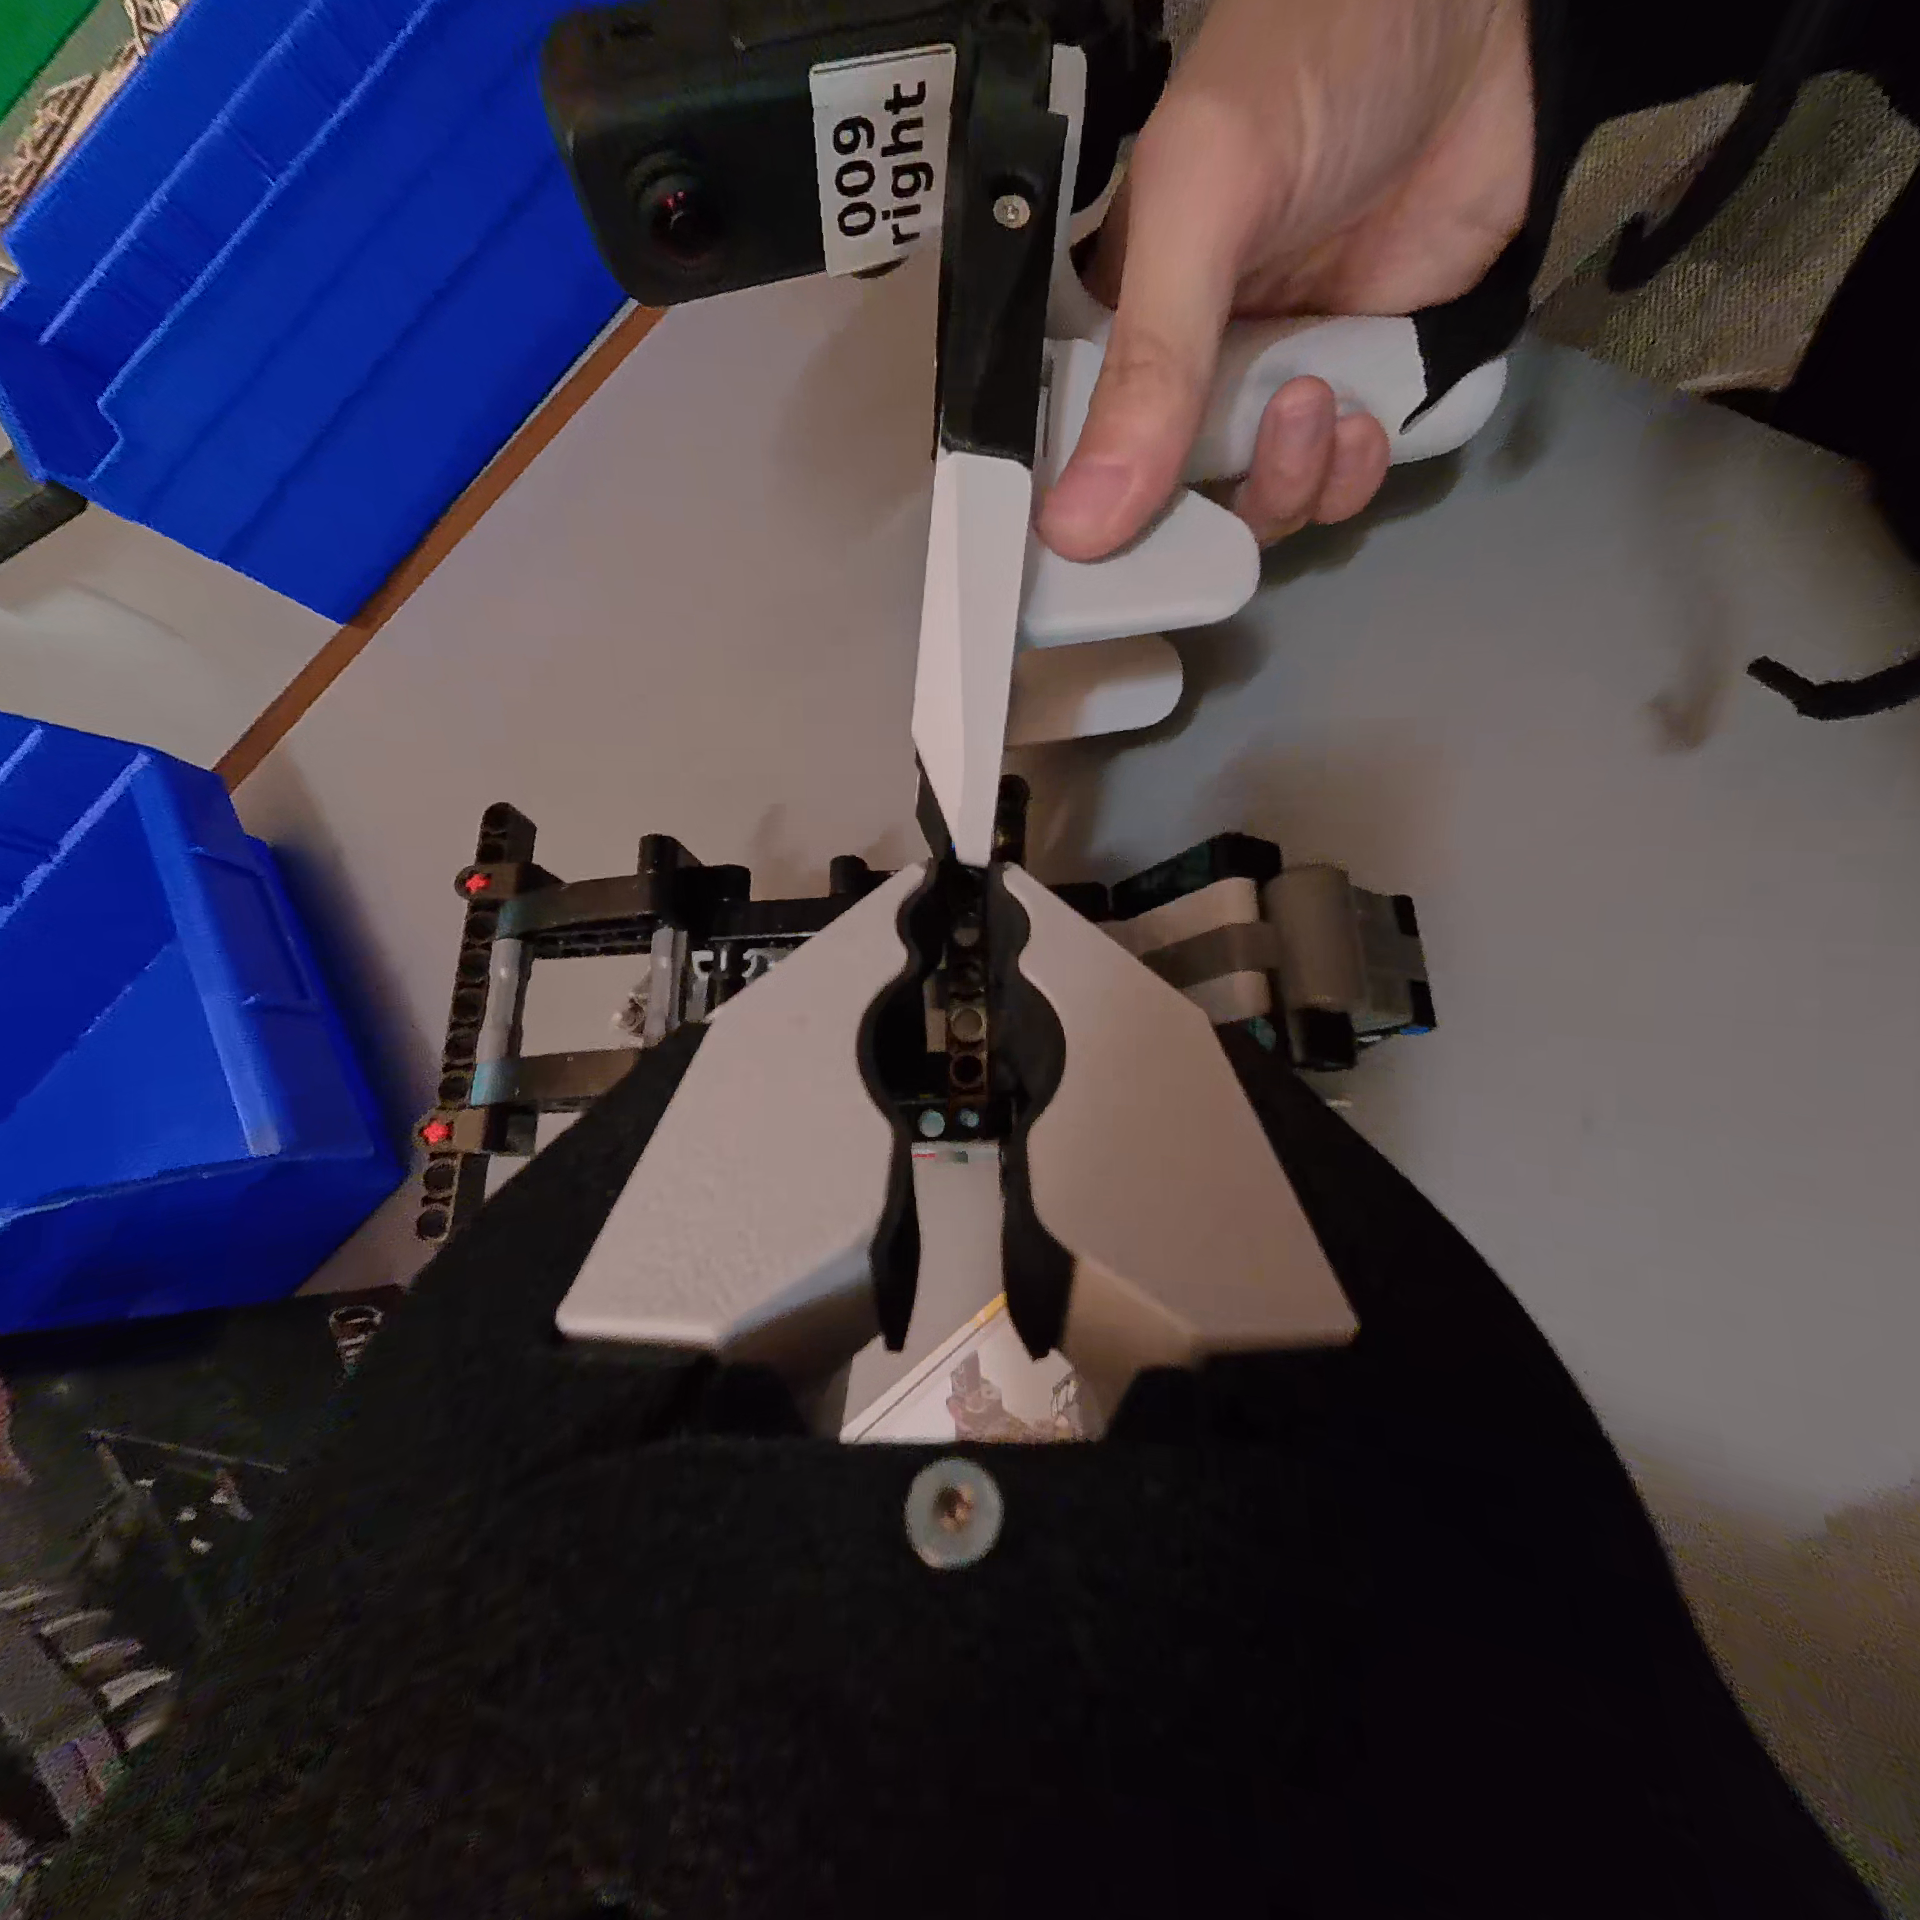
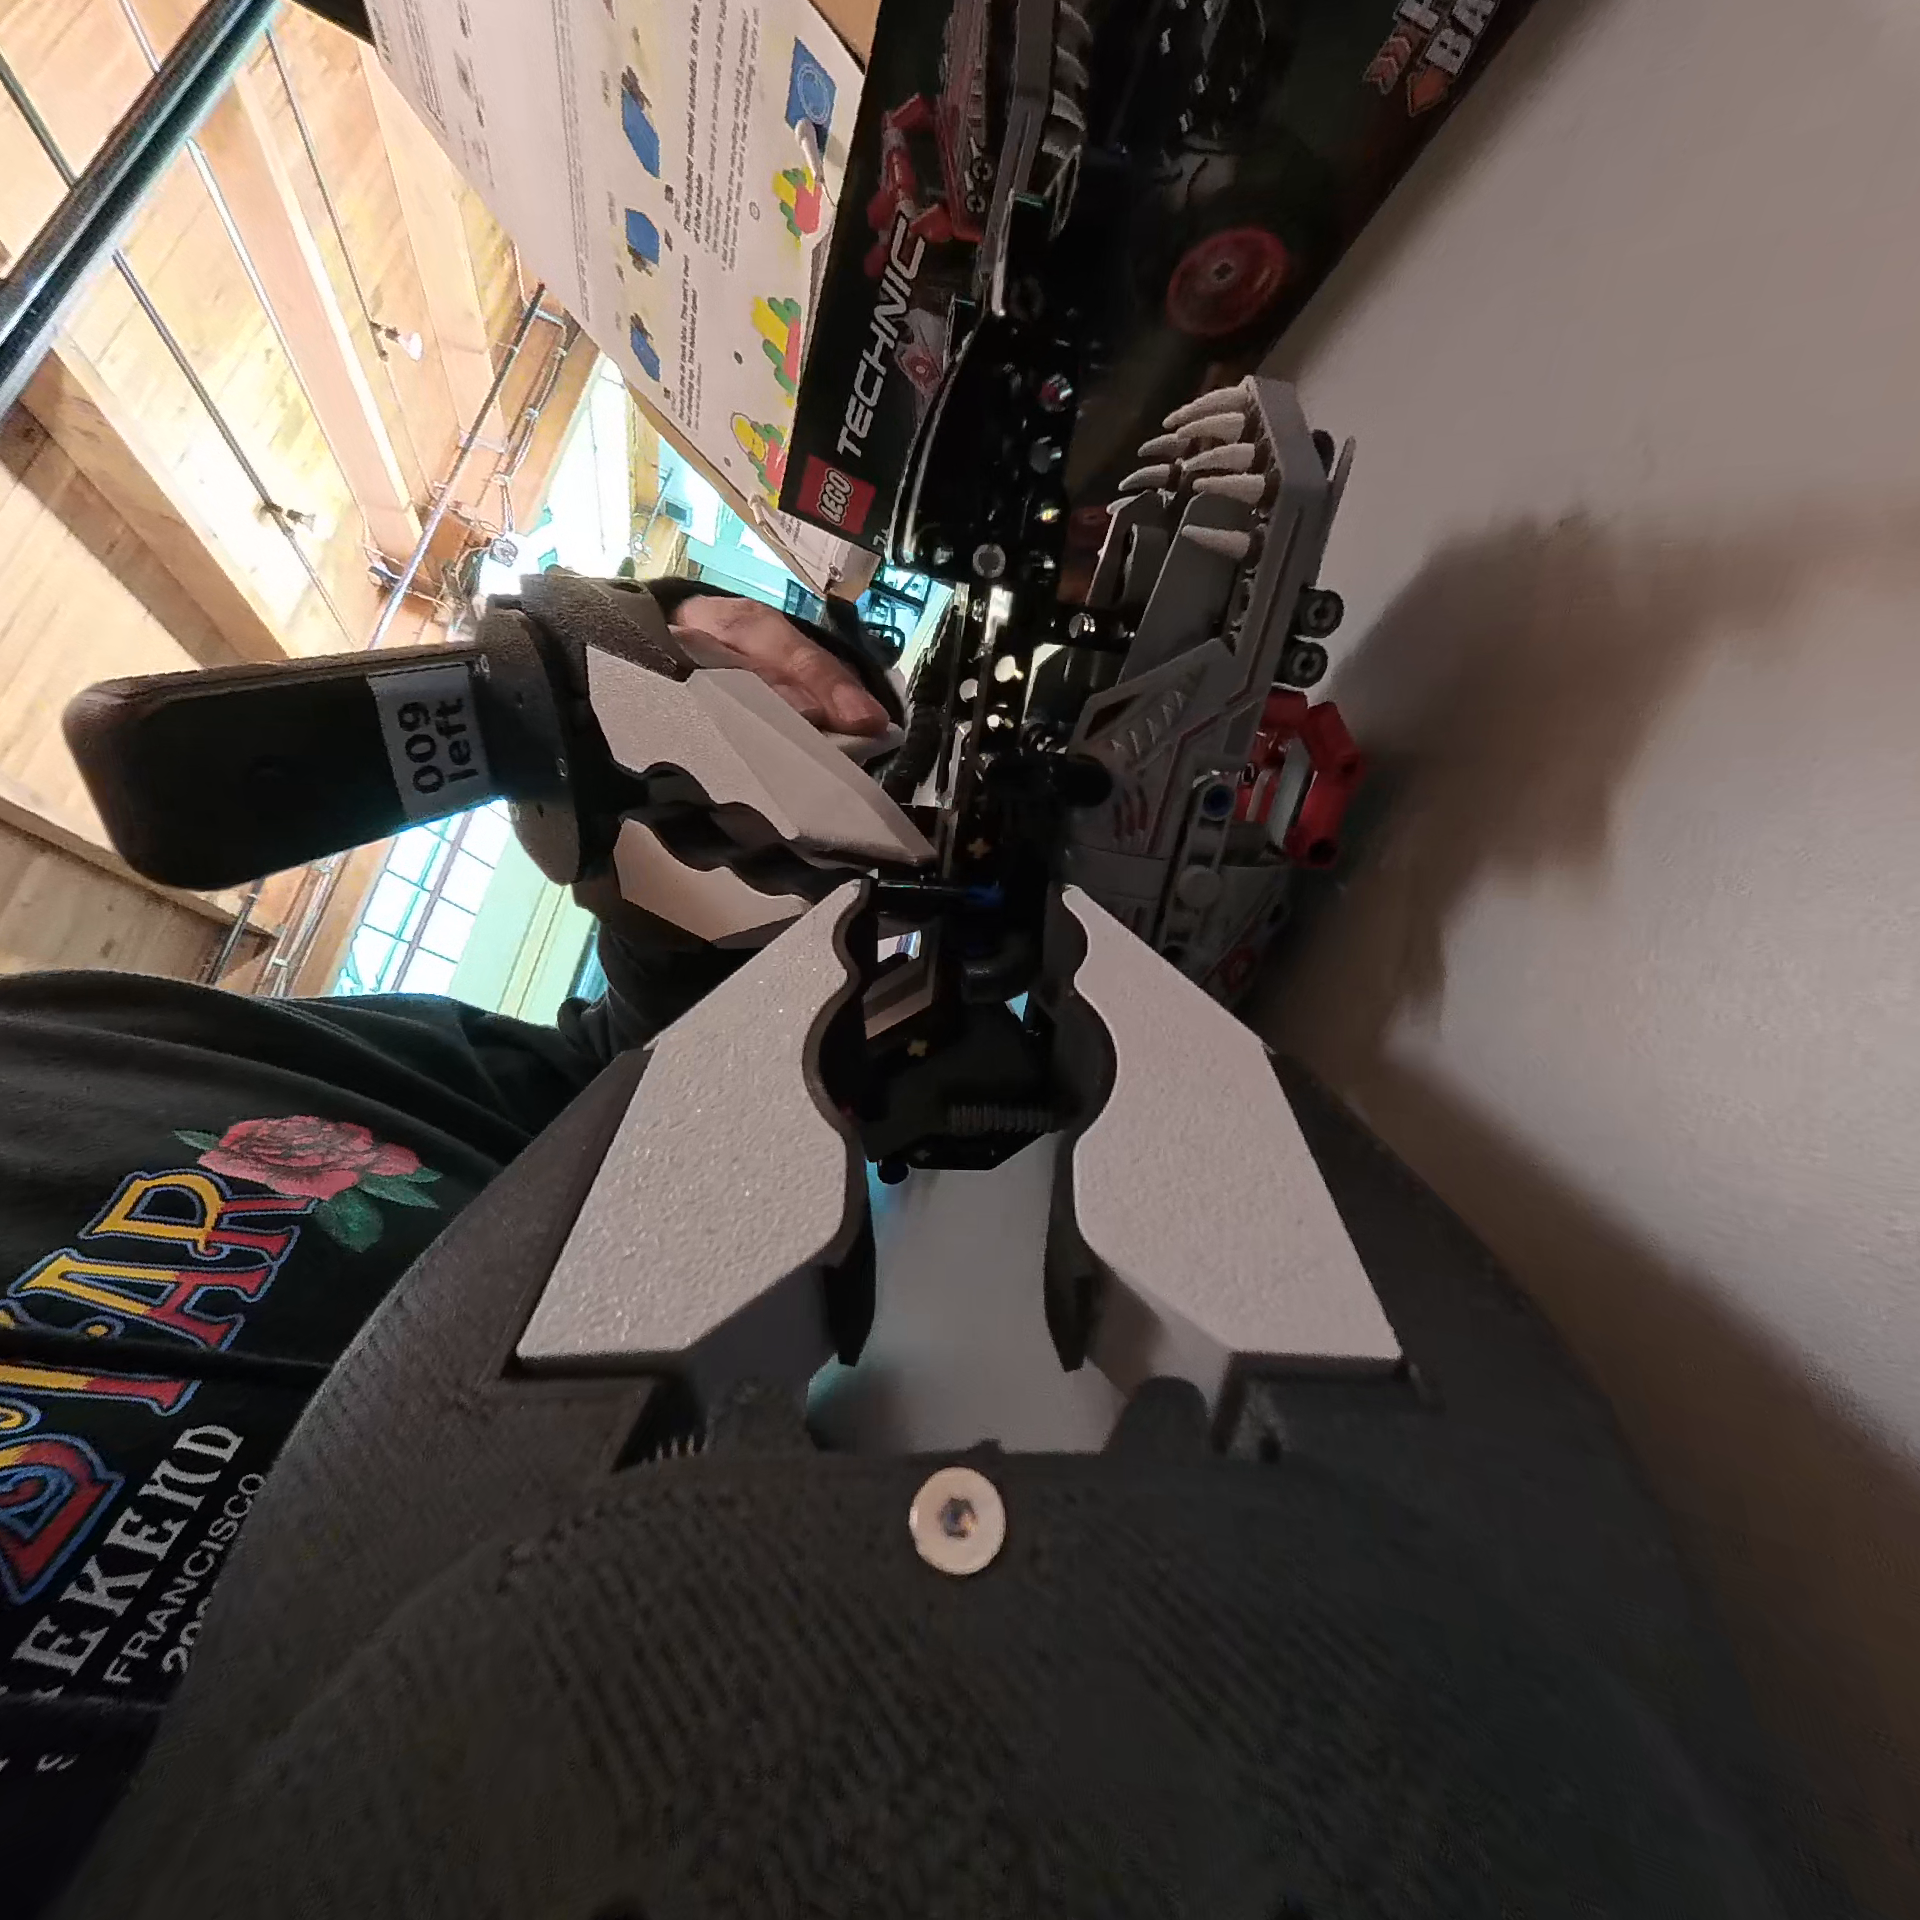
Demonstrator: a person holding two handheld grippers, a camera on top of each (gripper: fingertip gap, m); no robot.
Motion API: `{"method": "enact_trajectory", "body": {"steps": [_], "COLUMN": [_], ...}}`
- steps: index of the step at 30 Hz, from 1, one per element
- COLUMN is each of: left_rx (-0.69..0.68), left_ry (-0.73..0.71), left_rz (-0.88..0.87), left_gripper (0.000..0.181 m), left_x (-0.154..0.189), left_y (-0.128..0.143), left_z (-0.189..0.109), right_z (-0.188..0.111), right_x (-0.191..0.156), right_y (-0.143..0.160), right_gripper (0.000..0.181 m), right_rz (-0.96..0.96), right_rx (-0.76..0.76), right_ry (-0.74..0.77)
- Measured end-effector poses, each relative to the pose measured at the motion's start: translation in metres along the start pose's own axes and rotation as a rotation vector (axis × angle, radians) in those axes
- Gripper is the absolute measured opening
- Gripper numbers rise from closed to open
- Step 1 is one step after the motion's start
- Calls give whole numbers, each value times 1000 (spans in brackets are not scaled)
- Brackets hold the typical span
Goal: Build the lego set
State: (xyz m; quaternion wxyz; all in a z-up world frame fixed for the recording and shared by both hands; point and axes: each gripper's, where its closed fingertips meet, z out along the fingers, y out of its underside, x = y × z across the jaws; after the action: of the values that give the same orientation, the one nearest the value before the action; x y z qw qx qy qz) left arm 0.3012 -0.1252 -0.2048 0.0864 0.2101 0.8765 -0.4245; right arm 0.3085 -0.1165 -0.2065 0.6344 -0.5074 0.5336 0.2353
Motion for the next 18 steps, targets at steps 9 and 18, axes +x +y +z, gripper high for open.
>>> {"method": "enact_trajectory", "body": {"steps": [9, 18], "left_rx": [-70, -63], "left_ry": [49, 108], "left_rz": [-56, -41], "left_gripper": [5, 9], "left_x": [1, 8], "left_y": [3, 2], "left_z": [-2, 7], "right_z": [2, 9], "right_x": [-1, -3], "right_y": [2, 6], "right_gripper": [30, 30], "right_rz": [-52, -53], "right_rx": [-31, -66], "right_ry": [35, 11]}}
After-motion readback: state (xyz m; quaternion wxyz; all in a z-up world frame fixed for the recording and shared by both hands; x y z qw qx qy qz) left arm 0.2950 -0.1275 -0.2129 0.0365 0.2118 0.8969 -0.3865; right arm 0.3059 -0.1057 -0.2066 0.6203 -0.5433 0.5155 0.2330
